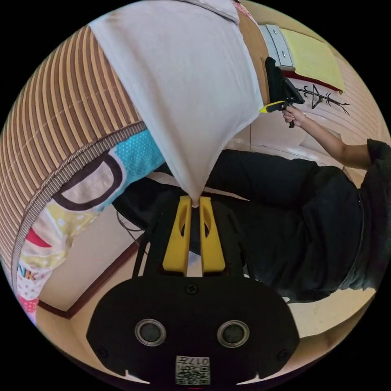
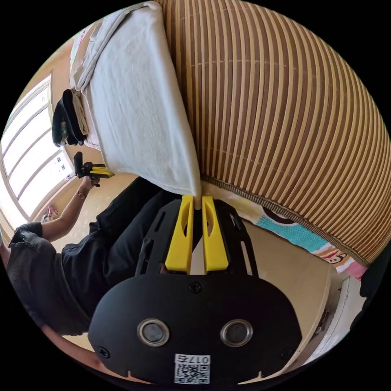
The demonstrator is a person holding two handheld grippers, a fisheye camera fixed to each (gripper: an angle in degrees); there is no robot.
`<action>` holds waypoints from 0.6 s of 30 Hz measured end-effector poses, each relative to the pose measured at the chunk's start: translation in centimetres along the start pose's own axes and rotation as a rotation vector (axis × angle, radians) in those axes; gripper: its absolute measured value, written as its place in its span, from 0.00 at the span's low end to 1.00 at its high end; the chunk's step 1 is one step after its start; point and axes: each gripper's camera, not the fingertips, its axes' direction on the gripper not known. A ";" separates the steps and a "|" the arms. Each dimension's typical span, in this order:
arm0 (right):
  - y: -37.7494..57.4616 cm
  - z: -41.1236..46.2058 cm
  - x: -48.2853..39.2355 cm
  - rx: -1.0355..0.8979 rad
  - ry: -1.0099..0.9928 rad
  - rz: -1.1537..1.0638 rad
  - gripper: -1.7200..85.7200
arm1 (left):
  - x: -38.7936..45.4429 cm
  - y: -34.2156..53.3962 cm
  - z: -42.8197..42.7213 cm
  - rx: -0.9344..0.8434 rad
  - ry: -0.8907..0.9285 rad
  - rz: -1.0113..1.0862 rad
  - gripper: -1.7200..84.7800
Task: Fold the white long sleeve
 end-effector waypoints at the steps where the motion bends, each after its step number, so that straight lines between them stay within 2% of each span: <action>1: 0.8 0.0 0.4 0.003 -0.034 -0.018 0.07 | 0.0 1.0 -1.5 0.031 0.059 0.000 0.07; 3: 2.7 -0.4 1.3 0.021 -0.154 -0.022 0.06 | 0.3 2.7 -3.6 0.066 0.137 0.000 0.07; 6: 7.4 0.2 3.1 0.011 -0.503 0.006 0.06 | 1.8 6.2 -6.1 0.047 0.206 0.019 0.07; 8: 11.4 1.6 4.2 0.039 -0.939 0.040 0.05 | 2.6 8.2 -7.5 0.057 0.331 0.043 0.07; 10: 13.5 1.7 4.3 0.202 -1.200 0.014 0.05 | 2.2 10.6 -10.3 0.266 0.597 0.079 0.07; 11: 13.9 1.3 4.2 0.323 -1.276 -0.010 0.05 | 1.8 11.1 -11.1 0.347 0.651 0.082 0.07; 12: 13.8 0.9 4.2 0.389 -1.291 -0.017 0.04 | 0.6 11.8 -12.7 0.527 0.727 0.069 0.07; 13: 13.1 0.0 4.1 0.514 -1.301 -0.032 0.04 | -0.8 11.9 -14.0 0.684 0.768 0.059 0.07; 14: 11.6 -0.9 3.8 0.611 -1.312 -0.069 0.04 | -1.5 11.7 -14.6 0.750 0.778 0.055 0.07; 16: 8.3 -2.3 3.2 0.732 -1.349 -0.118 0.04 | -4.4 9.3 -16.7 0.971 0.782 0.018 0.07; 18: 4.3 -3.8 2.1 0.824 -1.365 -0.157 0.04 | -6.7 6.3 -18.2 1.106 0.802 0.003 0.07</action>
